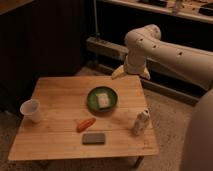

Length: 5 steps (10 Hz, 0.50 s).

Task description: Move the arm in a circular motion

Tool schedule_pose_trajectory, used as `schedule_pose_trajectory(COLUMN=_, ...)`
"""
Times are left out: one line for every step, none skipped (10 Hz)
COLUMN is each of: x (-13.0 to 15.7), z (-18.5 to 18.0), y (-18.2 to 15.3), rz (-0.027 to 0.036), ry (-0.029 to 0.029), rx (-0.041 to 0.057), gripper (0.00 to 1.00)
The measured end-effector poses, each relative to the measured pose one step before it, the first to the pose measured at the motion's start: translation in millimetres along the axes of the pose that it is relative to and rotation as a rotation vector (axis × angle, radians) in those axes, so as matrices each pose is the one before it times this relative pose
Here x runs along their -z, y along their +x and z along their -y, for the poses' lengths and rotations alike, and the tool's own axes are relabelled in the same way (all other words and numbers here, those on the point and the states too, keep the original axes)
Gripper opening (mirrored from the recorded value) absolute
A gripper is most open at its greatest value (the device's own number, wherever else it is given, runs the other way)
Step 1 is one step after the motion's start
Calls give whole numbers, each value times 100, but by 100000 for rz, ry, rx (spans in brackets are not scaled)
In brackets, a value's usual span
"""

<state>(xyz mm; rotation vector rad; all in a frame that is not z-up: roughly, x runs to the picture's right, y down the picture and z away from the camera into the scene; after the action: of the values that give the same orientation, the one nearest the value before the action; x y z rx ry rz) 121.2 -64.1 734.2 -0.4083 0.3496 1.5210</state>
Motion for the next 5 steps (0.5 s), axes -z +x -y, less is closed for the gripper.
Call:
schedule_pose_trajectory(x=-235, z=-1074, y=-1165, rz=592, ry=775, rx=866, gripper=100)
schedule_pose_trajectory(x=-175, z=-842, y=-773, rz=304, ry=533, rx=716, gripper=100)
schedule_pose_trajectory(x=-306, z=-1038, y=-1305, rz=703, ry=170, rx=215, gripper=100)
schedule_pose_trajectory(x=-336, z=-958, y=-1648, rz=933, ry=-218, rx=-731, gripper=100)
schedule_pose_trajectory(x=-332, z=-678, y=-1326, rz=633, ry=-229, rx=-721, gripper=100)
